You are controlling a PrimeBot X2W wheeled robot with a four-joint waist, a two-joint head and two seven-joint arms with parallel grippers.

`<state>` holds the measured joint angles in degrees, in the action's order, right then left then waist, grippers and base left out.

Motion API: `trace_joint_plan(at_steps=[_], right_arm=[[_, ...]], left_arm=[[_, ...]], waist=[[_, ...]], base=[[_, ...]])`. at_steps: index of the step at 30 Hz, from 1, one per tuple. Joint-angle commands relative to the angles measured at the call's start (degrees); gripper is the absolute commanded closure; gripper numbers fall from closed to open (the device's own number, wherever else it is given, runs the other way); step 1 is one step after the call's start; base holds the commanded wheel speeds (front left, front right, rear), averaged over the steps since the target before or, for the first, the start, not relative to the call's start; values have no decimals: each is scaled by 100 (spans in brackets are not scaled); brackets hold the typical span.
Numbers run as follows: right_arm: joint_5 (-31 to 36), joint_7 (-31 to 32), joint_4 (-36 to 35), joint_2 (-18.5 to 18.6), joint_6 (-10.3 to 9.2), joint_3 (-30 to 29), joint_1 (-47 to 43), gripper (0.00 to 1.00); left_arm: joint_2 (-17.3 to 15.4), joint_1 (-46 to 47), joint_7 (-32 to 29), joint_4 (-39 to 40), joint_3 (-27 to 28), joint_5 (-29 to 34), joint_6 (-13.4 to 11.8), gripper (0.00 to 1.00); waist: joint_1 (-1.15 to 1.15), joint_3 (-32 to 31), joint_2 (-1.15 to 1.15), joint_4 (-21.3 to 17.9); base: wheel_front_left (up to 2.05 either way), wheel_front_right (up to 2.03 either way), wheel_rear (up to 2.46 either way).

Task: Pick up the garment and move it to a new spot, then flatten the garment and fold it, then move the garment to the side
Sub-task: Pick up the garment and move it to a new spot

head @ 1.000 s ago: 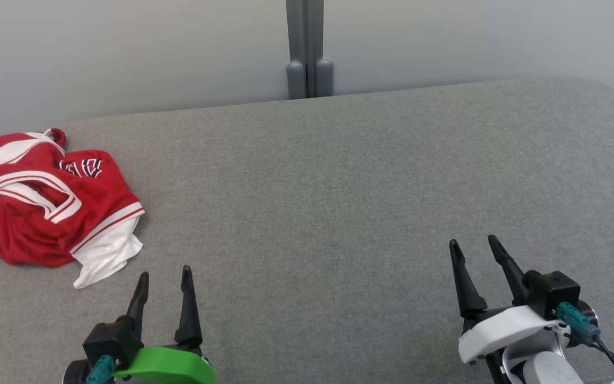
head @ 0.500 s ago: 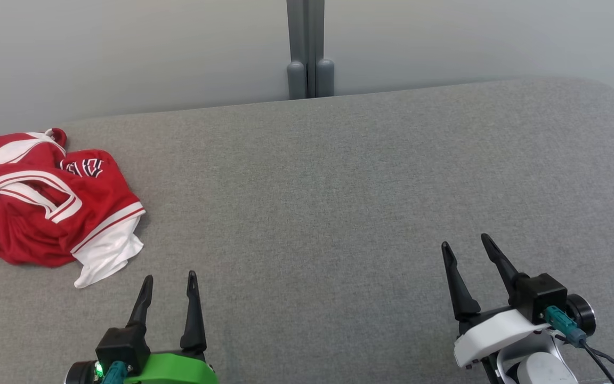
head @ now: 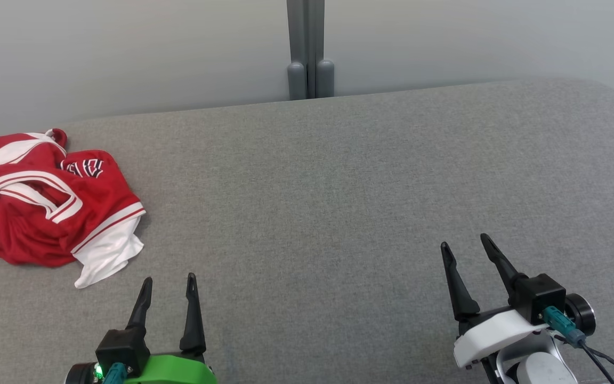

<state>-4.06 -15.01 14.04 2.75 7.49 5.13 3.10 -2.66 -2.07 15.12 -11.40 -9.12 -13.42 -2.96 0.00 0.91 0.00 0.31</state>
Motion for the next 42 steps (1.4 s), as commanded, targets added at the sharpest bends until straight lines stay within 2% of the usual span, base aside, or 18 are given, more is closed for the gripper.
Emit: trace_joint_plan(at_steps=[1,9,13,17,26,32,42], right_arm=[[-24,-26,3,24,0,6,44,0],[-28,-26,-25,24,0,-26,17,0],[-53,-24,-28,20,0,-132,-62,0],[-81,-23,-34,21,0,-157,-117,0],[-198,-23,-31,20,0,-63,-170,0],[-277,-23,9,21,0,85,-165,0],[-246,-23,166,26,-1,453,162,0]], left_arm=[[-40,-65,6,-9,23,-2,-2,0],[-40,-39,6,5,17,-3,-17,0],[-39,28,6,19,-32,22,2,0],[-38,20,6,17,-32,56,1,0],[-36,-94,6,8,108,151,38,0],[-35,-172,6,15,232,192,69,0],[-32,-388,5,323,435,90,-74,0]], waist=[[0,1,0,5],[0,13,0,72],[0,-6,0,339],[0,-40,0,812],[0,-124,0,2213],[0,-172,0,2900],[0,-44,0,2989]], base=[[0,0,0],[0,0,0],[0,0,0],[0,0,0],[0,0,0],[0,0,0],[0,0,0]])
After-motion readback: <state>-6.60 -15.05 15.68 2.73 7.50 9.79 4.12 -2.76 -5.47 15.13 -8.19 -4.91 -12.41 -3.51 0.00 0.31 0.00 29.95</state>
